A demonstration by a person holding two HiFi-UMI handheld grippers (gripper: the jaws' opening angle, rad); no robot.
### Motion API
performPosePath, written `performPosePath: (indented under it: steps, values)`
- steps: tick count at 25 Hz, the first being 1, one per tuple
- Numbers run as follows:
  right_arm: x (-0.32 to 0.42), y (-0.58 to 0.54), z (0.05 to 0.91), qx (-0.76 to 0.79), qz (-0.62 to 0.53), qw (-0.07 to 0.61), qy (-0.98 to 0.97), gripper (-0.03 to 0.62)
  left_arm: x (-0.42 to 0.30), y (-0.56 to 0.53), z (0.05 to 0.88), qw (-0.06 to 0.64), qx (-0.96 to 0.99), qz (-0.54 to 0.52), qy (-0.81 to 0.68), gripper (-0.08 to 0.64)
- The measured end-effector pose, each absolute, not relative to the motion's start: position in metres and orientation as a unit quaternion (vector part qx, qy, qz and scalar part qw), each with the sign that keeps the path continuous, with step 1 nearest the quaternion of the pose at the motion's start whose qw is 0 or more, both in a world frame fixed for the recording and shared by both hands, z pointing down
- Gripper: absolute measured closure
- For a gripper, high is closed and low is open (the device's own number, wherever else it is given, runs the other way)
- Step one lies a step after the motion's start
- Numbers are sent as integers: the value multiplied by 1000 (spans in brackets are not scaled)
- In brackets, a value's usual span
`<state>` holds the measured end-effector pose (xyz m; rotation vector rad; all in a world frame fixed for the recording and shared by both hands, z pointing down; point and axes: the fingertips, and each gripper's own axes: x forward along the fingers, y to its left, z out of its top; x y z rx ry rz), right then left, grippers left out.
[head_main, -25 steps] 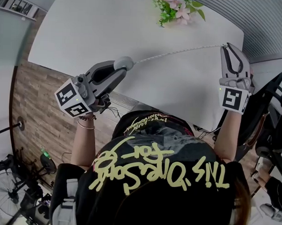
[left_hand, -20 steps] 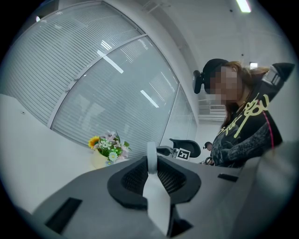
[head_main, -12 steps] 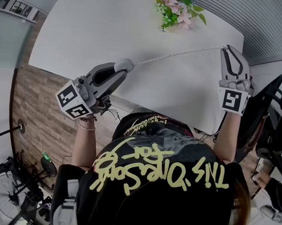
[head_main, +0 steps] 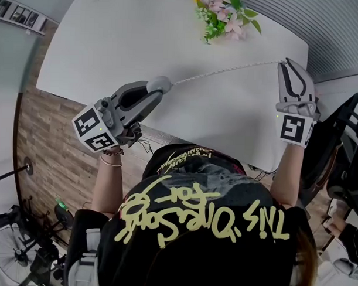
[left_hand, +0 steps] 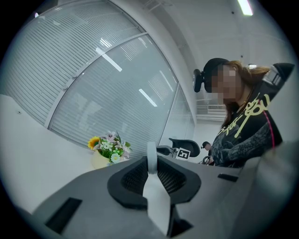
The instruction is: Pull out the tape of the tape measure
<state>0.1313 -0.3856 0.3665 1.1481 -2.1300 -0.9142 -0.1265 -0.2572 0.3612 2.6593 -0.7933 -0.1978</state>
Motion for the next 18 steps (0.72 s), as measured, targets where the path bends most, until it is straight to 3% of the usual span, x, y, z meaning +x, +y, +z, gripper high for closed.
performPosePath:
  steps: [18]
  values:
    - [114, -383, 366, 442, -336, 275, -785, 532, -132, -276, 365, 188, 948, -69, -247, 500]
